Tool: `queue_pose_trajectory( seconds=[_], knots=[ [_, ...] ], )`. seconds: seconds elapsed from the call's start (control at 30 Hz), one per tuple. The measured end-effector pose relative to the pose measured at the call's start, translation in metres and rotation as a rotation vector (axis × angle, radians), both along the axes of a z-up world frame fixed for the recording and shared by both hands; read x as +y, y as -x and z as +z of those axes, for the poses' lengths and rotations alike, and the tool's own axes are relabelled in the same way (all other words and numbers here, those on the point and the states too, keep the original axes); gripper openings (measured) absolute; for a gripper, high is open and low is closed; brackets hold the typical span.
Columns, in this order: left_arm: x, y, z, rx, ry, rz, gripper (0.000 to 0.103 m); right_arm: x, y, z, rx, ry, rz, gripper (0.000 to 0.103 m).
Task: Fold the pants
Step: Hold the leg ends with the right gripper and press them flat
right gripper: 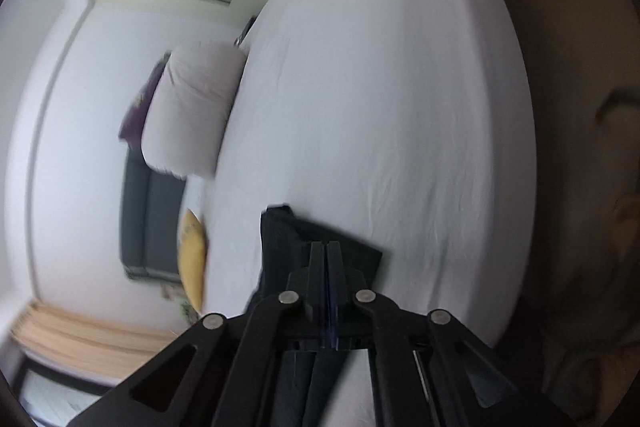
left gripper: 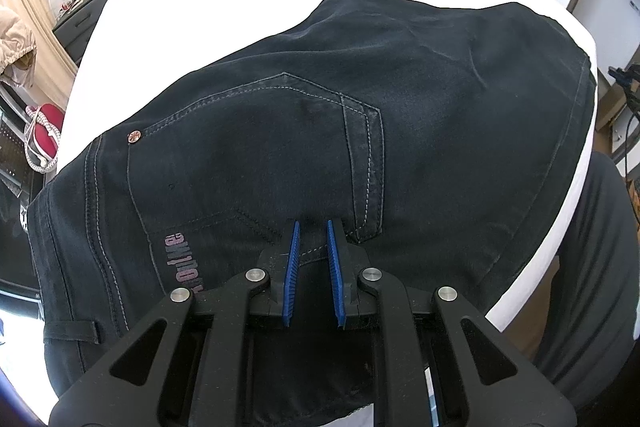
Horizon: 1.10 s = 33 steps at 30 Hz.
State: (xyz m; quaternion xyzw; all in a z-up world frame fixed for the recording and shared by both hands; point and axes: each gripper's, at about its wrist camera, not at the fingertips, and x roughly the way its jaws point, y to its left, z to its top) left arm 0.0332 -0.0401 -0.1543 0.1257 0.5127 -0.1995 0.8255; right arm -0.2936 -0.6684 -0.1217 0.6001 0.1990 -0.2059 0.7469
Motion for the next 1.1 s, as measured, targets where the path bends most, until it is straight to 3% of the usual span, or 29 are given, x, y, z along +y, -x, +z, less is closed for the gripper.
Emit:
queue_pose_trajectory(
  seconds=[0.07, 0.13, 0.2, 0.4, 0.6, 0.63, 0.67, 0.7, 0.87, 1.1],
  knots=[
    [0.000, -0.001, 0.000, 0.002, 0.003, 0.002, 0.013, 0.005, -0.003, 0.013, 0.062, 0.057, -0.019, 0.007],
    [0.000, 0.000, 0.000, 0.000, -0.001, -0.002, 0.013, 0.004, -0.010, 0.010, 0.018, 0.044, 0.020, 0.016],
    [0.000, -0.001, 0.000, 0.003, 0.001, -0.001, 0.014, 0.006, -0.023, 0.004, 0.020, 0.018, 0.056, 0.033],
    [0.000, -0.001, 0.000, 0.000, 0.002, 0.000, 0.013, 0.007, -0.049, -0.027, 0.040, -0.093, 0.070, 0.038],
    [0.000, -0.001, -0.001, 0.003, 0.007, 0.001, 0.013, 0.005, -0.054, -0.048, -0.007, -0.132, 0.091, 0.035],
    [0.000, -0.001, -0.001, 0.004, 0.007, 0.001, 0.014, 0.004, -0.058, -0.051, -0.018, -0.137, 0.099, 0.030],
    [0.000, -0.001, -0.001, 0.004, 0.007, 0.001, 0.014, 0.001, -0.063, -0.054, -0.025, -0.146, 0.099, 0.012],
    [0.000, -0.001, 0.000, 0.006, 0.009, 0.002, 0.014, 0.000, -0.066, -0.056, -0.029, -0.144, 0.104, 0.009],
    [0.003, -0.002, 0.002, 0.009, 0.021, 0.005, 0.014, 0.006, -0.054, -0.045, 0.009, -0.051, 0.069, 0.007],
    [0.008, -0.004, 0.006, 0.016, 0.035, -0.001, 0.014, 0.017, -0.029, -0.048, 0.045, -0.034, -0.029, 0.007]
  ],
)
